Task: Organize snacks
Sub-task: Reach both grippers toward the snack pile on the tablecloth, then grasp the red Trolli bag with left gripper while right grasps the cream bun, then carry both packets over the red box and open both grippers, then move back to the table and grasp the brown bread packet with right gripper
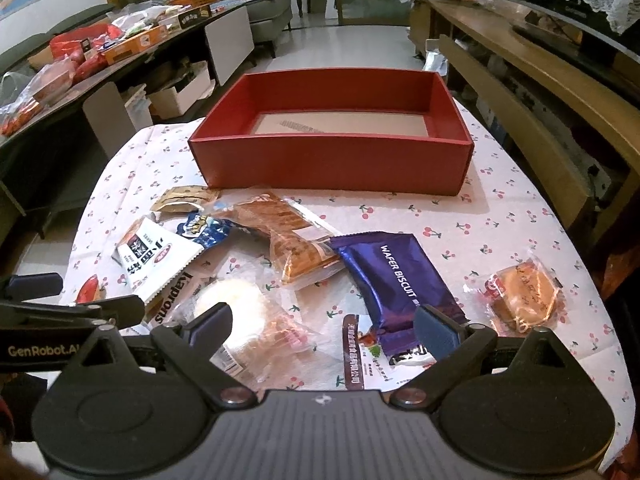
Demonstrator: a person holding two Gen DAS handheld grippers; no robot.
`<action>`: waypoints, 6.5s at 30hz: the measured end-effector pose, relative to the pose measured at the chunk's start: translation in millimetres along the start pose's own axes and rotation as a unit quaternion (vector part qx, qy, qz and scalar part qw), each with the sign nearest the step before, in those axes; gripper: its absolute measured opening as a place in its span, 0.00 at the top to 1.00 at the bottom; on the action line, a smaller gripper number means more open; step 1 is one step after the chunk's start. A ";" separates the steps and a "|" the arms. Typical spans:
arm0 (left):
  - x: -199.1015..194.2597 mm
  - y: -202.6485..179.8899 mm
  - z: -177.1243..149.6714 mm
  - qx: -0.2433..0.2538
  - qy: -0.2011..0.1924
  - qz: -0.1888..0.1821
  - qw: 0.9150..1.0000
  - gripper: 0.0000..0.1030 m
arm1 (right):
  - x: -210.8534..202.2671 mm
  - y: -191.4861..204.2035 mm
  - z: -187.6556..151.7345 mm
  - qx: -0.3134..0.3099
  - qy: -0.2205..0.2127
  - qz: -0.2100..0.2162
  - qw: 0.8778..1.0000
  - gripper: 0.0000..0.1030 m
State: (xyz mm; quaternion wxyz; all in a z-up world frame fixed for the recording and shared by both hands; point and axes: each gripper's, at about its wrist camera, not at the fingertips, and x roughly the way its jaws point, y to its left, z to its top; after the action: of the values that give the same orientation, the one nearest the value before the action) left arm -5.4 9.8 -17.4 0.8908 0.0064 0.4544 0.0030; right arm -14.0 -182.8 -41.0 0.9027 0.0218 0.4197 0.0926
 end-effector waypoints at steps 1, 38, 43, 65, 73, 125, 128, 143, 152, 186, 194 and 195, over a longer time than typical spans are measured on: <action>0.0 0.9 0.5 -0.001 0.000 0.000 1.000 0.02 | 0.7 0.8 0.5 -0.003 0.002 0.004 1.000 0.00; 55.8 67.6 -4.9 -0.144 0.130 -0.003 0.981 0.09 | 62.6 54.7 -6.1 -0.190 0.106 0.106 0.970 0.33; 49.9 61.5 -8.0 -0.092 0.119 -0.009 0.989 0.20 | 53.1 51.4 -14.0 -0.190 0.114 0.117 0.968 0.33; 57.0 52.2 -11.8 -0.063 0.120 0.013 0.991 0.17 | 50.0 42.9 -19.9 -0.187 0.125 0.138 0.965 0.20; 38.8 51.4 -19.2 -0.057 0.111 -0.021 0.992 0.26 | 43.4 40.4 -23.1 -0.178 0.109 0.117 0.971 0.34; 129.3 -44.5 175.8 0.001 0.009 -0.074 0.997 0.27 | 145.7 -58.4 178.9 0.005 -0.022 0.024 0.999 0.34; 143.6 -45.4 176.1 0.005 0.020 -0.064 0.998 0.27 | 162.2 -59.4 177.2 -0.003 -0.016 0.024 1.000 0.34; 145.7 -53.3 172.7 0.036 0.016 -0.045 0.998 0.28 | 165.4 -52.7 175.3 -0.044 -0.022 -0.005 0.999 0.31; 102.3 -35.6 171.8 0.018 -0.014 -0.070 0.997 0.18 | 111.4 -35.6 180.8 -0.060 -0.060 0.001 0.996 0.28; 68.8 46.0 101.6 0.028 0.036 -0.132 0.990 0.08 | 145.1 33.5 89.6 -0.185 0.104 0.125 0.969 0.20; 99.3 31.6 118.1 0.152 0.046 -0.127 0.979 0.07 | 129.0 31.0 84.3 -0.172 0.112 0.109 0.973 0.50; 104.0 31.0 119.5 0.169 0.049 -0.130 0.976 0.07 | 127.9 30.3 83.5 -0.168 0.114 0.109 0.973 0.51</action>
State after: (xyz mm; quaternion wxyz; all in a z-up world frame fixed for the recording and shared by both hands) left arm 152.4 40.9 -31.0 0.8463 0.0979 0.4883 -0.1892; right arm 125.7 -126.2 -79.8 0.8242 -0.0954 0.4929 0.2621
